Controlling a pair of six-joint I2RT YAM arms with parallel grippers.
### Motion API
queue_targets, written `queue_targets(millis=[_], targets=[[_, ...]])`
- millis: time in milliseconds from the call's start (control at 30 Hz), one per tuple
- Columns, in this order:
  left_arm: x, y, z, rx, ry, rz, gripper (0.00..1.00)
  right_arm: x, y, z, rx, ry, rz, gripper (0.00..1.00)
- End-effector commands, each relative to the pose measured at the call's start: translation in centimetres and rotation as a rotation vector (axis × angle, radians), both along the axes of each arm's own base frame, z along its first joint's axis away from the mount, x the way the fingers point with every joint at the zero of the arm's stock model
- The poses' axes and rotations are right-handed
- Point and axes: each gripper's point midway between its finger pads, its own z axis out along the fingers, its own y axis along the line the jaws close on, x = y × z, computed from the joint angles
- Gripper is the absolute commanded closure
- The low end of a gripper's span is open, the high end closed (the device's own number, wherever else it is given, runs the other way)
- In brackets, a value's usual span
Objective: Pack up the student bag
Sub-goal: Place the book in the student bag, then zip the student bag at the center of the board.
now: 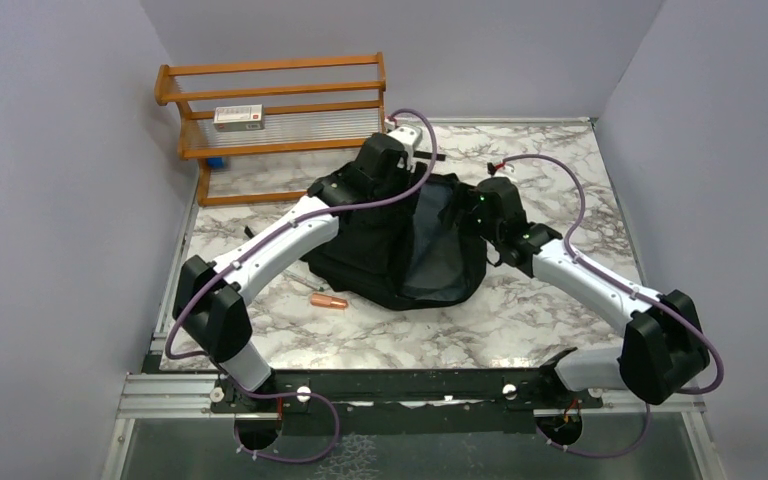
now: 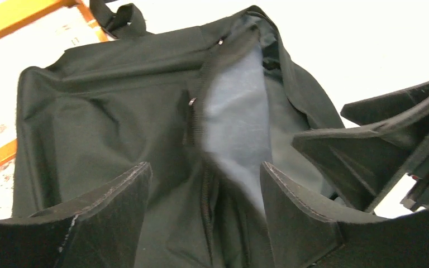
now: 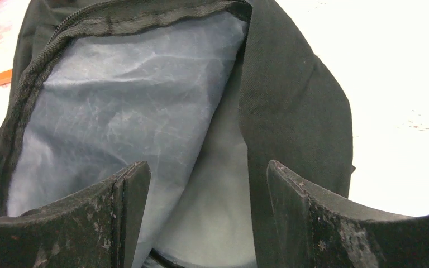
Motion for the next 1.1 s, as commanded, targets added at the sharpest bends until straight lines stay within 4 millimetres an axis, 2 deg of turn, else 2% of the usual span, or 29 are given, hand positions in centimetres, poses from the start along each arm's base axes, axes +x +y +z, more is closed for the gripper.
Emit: queue_targets(millis=[0,133,267,400,567,667,833,1067], targets=[[0.8,3.2,2.5,-0.105,-0.020,0.065,0.26,-1.0,-1.9,0.0,-0.076,0.009,-0.022,0.19],[0.9,6.2,1.0,-0.110,0.019,0.137,0.21,-1.3,-1.3,1.2,-0.045,-0.008,0.008,0.19],[0.1,6.9,-0.6,-0.116,0.063,0.142,0.18,-1.5,-1.3,2.0,-0.031,-0.013,0.008,0.19],[-0.1,7.5,-1.8,-0.097,0.072,0.166,0.18,-1.9,-2.0,1.6,-0.053,0.024,-0.022,0.19],[0.2,9.1,-3.4,-0.033,0.069,0.227,0.18,-2.8,-3.8,0.6,-0.127,0.089,-0.076,0.23],[0.4,9.9,-4.1,-0.010,0.073,0.248,0.18,-3.3,-3.8,-0.5,-0.167,0.112,-0.031,0.24],[0.4,10.2,-5.4,0.019,0.094,0.245,0.18,-3.2,-1.8,-3.4,-0.174,0.160,0.094,0.24],[0.1,10.8,-6.7,0.044,0.103,0.260,0.18,-1.2,-2.6,-7.1,-0.271,0.215,0.018,0.27]])
